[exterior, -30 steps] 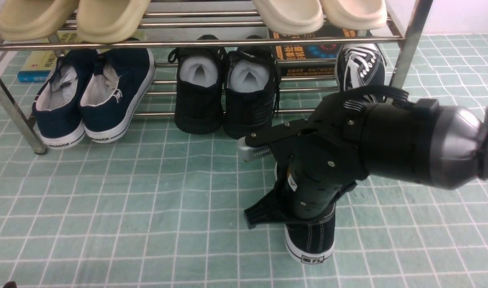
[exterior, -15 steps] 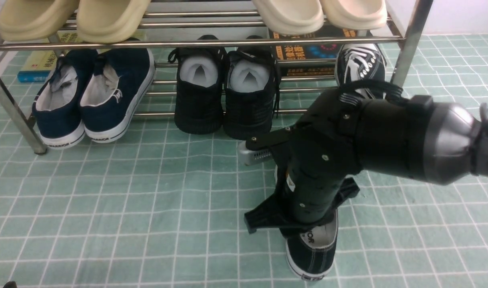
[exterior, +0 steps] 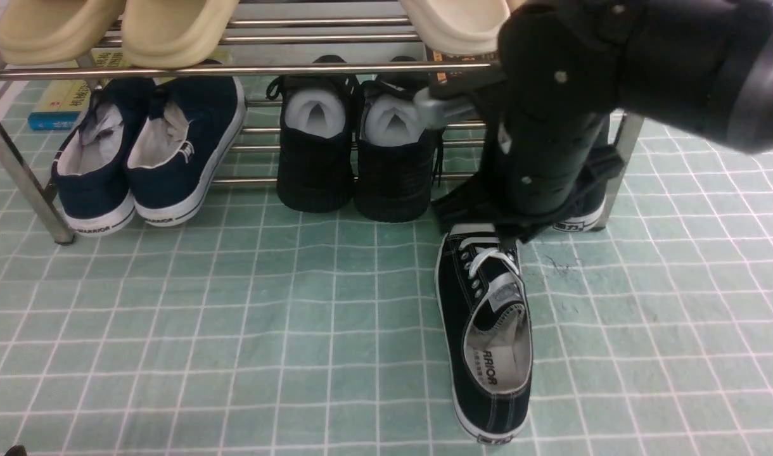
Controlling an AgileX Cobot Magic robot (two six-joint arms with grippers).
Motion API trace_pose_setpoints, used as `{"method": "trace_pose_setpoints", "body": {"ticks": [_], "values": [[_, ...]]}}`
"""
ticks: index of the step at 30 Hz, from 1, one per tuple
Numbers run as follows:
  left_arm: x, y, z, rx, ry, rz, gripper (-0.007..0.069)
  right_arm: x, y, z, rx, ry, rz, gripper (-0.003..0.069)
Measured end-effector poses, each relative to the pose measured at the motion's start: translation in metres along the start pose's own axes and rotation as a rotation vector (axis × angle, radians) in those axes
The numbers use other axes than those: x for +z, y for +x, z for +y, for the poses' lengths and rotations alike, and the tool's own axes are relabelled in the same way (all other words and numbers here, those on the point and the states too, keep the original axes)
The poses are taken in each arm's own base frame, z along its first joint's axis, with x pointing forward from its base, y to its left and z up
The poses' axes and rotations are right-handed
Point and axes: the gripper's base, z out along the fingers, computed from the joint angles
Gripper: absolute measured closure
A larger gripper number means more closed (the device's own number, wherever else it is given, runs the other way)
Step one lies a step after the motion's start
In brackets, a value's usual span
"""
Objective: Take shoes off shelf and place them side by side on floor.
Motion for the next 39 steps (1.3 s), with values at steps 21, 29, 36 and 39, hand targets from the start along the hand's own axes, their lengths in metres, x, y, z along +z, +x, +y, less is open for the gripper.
{"method": "trace_pose_setpoints", "body": {"ticks": [21,29,36,39], "values": [[0.000,0.000,0.000,0.000,0.000,0.000,0.0383,0.040,-0.048,-0.063,0.107,0.063,-0.193,0.0292],[0.000,0.000,0.000,0.000,0.000,0.000,0.0383,0.036,-0.045,-0.061,0.127,0.056,-0.182,0.0277],[0.000,0.000,0.000,0.000,0.000,0.000,0.0383,0.016,-0.044,-0.059,0.106,-0.013,-0.205,0.0229],[0.000,0.000,0.000,0.000,0.000,0.000,0.0383,0.014,-0.050,-0.059,0.090,-0.016,-0.272,0.0207]]}}
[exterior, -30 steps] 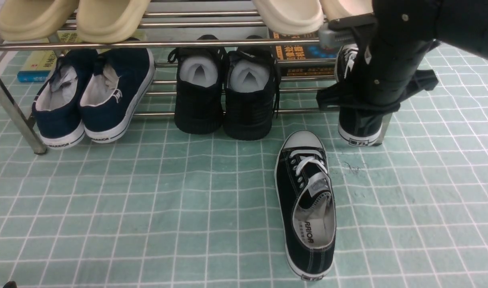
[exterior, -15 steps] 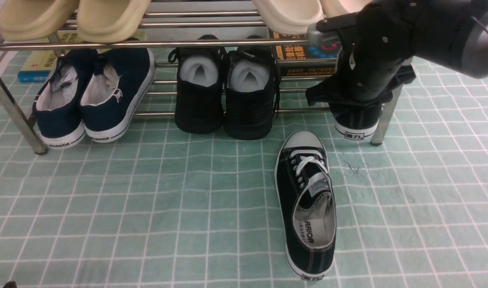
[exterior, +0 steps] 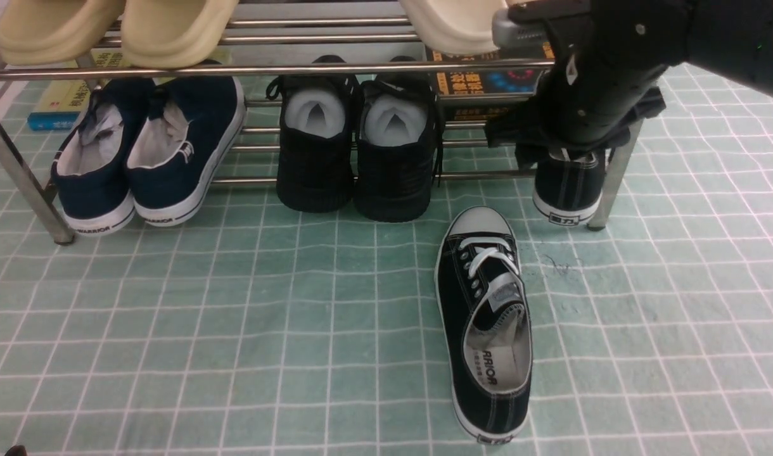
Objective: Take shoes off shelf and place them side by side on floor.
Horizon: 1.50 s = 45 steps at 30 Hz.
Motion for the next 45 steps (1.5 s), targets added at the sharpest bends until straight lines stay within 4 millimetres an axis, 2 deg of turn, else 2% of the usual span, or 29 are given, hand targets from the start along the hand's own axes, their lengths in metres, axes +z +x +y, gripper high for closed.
{"method": "trace_pose_setpoints", "body": {"ticks": [2,6,9,10,11,13,15,18,19,21,24,28,33,36,39,43,45], "values": [[0.000,0.000,0.000,0.000,0.000,0.000,0.0383,0.003,-0.002,0.000,-0.009,0.003,-0.021,0.0204],[0.000,0.000,0.000,0.000,0.000,0.000,0.0383,0.021,-0.004,0.000,-0.041,0.025,-0.042,0.0201],[0.000,0.000,0.000,0.000,0.000,0.000,0.0383,0.048,0.001,0.002,-0.065,0.041,-0.018,0.0201],[0.000,0.000,0.000,0.000,0.000,0.000,0.0383,0.048,0.001,0.002,-0.067,0.043,-0.018,0.0201],[0.000,0.000,0.000,0.000,0.000,0.000,0.0383,0.058,0.003,0.002,-0.079,0.052,-0.008,0.0206],[0.000,0.000,0.000,0.000,0.000,0.000,0.0383,0.067,0.005,0.002,-0.093,0.062,0.000,0.0228],[0.000,0.000,0.000,0.000,0.000,0.000,0.0383,0.071,0.006,0.002,-0.103,0.073,0.007,0.0296],[0.000,0.000,0.000,0.000,0.000,0.000,0.0383,0.071,0.008,0.000,-0.103,0.088,0.034,0.0501],[0.000,0.000,0.000,0.000,0.000,0.000,0.0383,0.068,0.009,-0.001,-0.101,0.092,0.050,0.0587],[0.000,0.000,0.000,0.000,0.000,0.000,0.0383,0.063,0.012,0.000,-0.097,0.082,0.083,0.0643],[0.000,0.000,0.000,0.000,0.000,0.000,0.0383,0.038,0.020,0.005,-0.101,0.042,0.184,0.0652],[0.000,0.000,0.000,0.000,0.000,0.000,0.0383,-0.015,0.034,0.017,-0.116,-0.064,0.320,0.0652],[0.000,0.000,0.000,0.000,0.000,-0.001,0.0383,-0.057,0.041,0.019,-0.110,-0.137,0.306,0.0652],[0.000,0.000,0.000,0.000,0.000,-0.001,0.0383,-0.067,0.052,0.012,-0.110,-0.137,0.306,0.0652],[0.000,0.000,0.000,0.000,0.000,-0.001,0.0383,-0.070,0.073,0.005,-0.110,-0.134,0.355,0.0651],[0.000,0.000,0.000,0.000,0.000,-0.001,0.0383,-0.063,0.099,-0.002,-0.130,-0.117,0.432,0.0649],[0.000,0.000,0.000,0.000,0.000,-0.001,0.0383,-0.051,0.113,-0.006,-0.144,-0.096,0.468,0.0648]]}}
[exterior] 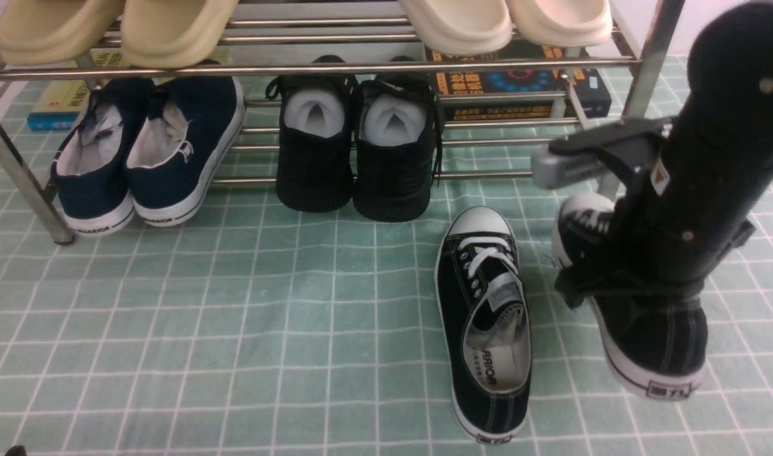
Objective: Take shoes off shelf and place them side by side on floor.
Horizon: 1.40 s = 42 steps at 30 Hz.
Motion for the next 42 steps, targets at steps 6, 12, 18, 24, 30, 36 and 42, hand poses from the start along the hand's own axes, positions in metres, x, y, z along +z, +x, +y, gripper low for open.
{"method": "trace_pose_setpoints", "body": {"ticks": [6,12,18,24,30,36,42], "values": [[0.000,0.000,0.000,0.000,0.000,0.000,0.0383,0.018,0.000,-0.004,-0.014,0.017,-0.062,0.0648],[0.000,0.000,0.000,0.000,0.000,0.000,0.0383,0.018,-0.008,-0.002,-0.018,-0.004,-0.152,0.0643],[0.000,0.000,0.000,0.000,0.000,0.000,0.0383,0.018,-0.009,-0.002,-0.023,0.004,-0.159,0.0643],[0.000,0.000,0.000,0.000,0.000,0.000,0.0383,0.019,-0.012,-0.001,-0.011,-0.003,-0.184,0.0639],[0.000,0.000,0.000,0.000,0.000,0.000,0.0383,0.041,-0.017,0.001,-0.004,0.005,-0.121,0.0639],[0.000,0.000,0.000,0.000,0.000,0.000,0.0383,0.070,-0.022,0.002,0.004,0.020,-0.043,0.0638],[0.000,0.000,0.000,0.000,0.000,0.000,0.0383,0.075,-0.024,0.003,0.012,0.011,-0.035,0.0636]]}}
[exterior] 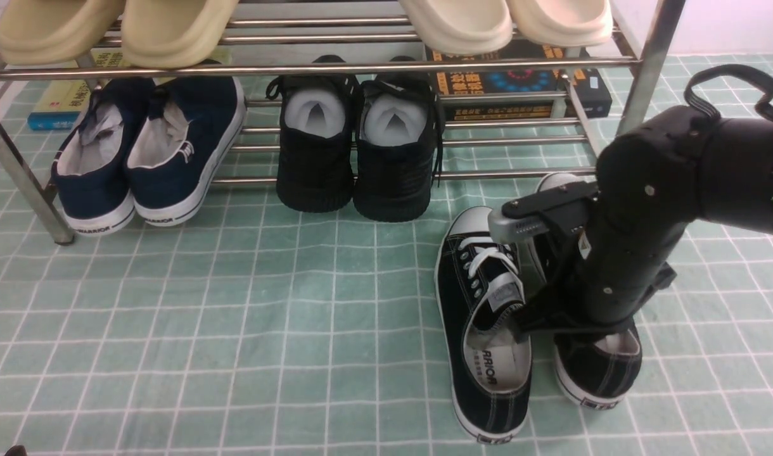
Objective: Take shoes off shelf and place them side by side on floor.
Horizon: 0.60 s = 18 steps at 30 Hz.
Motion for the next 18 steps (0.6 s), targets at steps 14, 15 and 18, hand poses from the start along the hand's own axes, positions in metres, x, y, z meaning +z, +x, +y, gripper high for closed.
{"method": "trace_pose_setpoints", "body": {"ticks": [14,15,18], "values": [[0.0000,0.0000,0.0000,0.000,0.000,0.000,0.0383,0.0006,0.0030,0.0010,0.029,-0.015,0.037,0.0607],[0.0000,0.0000,0.0000,0.000,0.000,0.000,0.0383,0.0006,0.0030,0.0012,0.035,-0.018,0.037,0.0590],[0.0000,0.0000,0.0000,0.000,0.000,0.000,0.0383,0.0003,0.0039,0.0019,0.050,-0.024,0.049,0.0501]]}}
